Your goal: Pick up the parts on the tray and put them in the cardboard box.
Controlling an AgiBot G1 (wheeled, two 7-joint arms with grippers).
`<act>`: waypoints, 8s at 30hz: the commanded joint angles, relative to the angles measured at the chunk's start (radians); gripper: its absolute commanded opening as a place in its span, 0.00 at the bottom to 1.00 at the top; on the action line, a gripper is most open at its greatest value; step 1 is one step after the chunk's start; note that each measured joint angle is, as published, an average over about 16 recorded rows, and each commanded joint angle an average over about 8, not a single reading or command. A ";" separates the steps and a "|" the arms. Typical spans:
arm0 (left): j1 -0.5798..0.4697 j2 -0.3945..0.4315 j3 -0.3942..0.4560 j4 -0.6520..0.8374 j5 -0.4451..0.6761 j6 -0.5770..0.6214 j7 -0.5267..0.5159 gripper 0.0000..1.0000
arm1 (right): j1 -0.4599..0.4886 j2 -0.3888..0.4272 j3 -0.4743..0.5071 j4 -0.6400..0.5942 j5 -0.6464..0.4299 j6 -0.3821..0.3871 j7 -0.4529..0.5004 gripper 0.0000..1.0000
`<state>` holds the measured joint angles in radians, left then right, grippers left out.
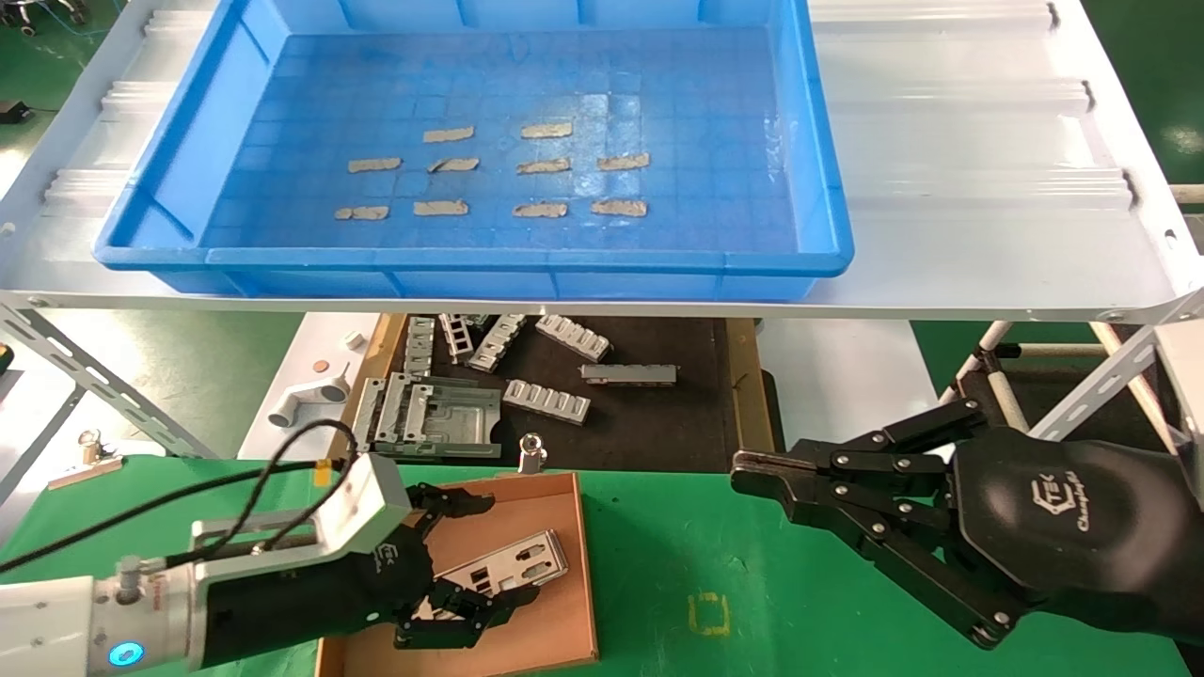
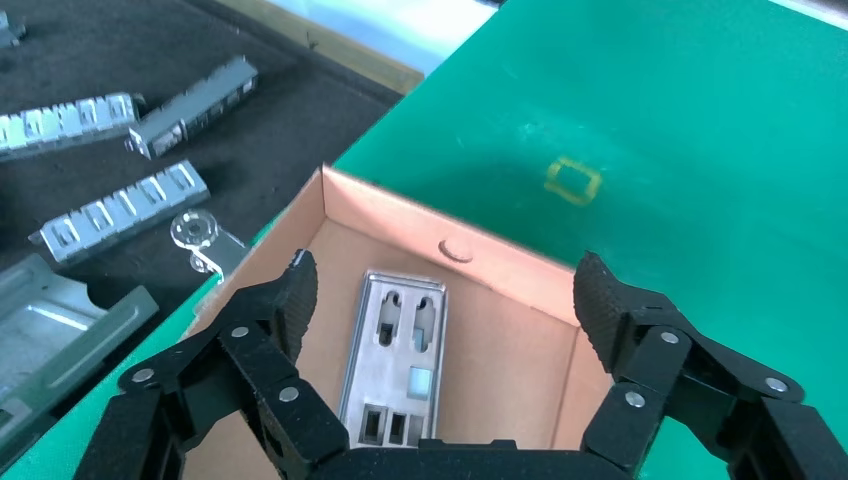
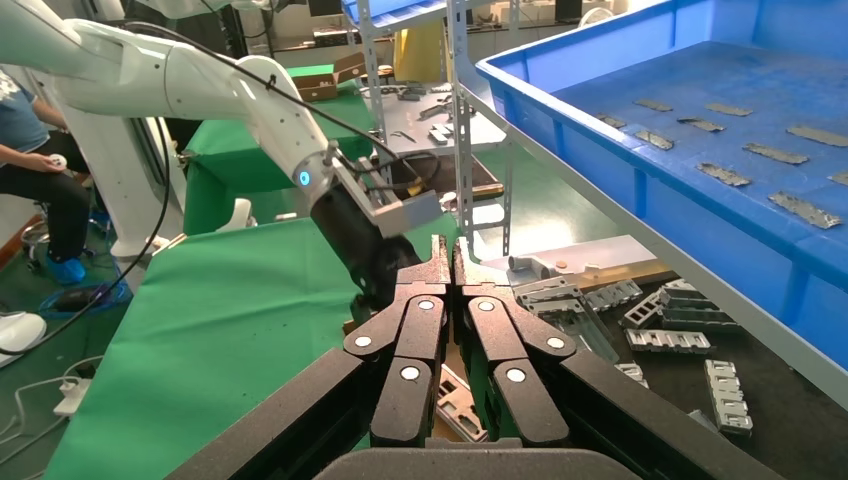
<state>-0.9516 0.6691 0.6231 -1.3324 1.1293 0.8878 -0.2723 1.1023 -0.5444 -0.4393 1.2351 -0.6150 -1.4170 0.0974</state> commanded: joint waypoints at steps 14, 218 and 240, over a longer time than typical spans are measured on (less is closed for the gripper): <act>-0.026 -0.016 -0.082 0.011 -0.108 0.143 0.023 1.00 | 0.000 0.000 0.000 0.000 0.000 0.000 0.000 1.00; -0.122 -0.058 -0.342 0.048 -0.397 0.605 0.084 1.00 | 0.000 0.000 0.000 0.000 0.000 0.000 0.000 1.00; -0.122 -0.058 -0.342 0.048 -0.397 0.605 0.084 1.00 | 0.000 0.000 0.000 0.000 0.000 0.000 0.000 1.00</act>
<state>-1.0736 0.6113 0.2811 -1.2842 0.7321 1.4926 -0.1880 1.1020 -0.5443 -0.4392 1.2348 -0.6149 -1.4166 0.0973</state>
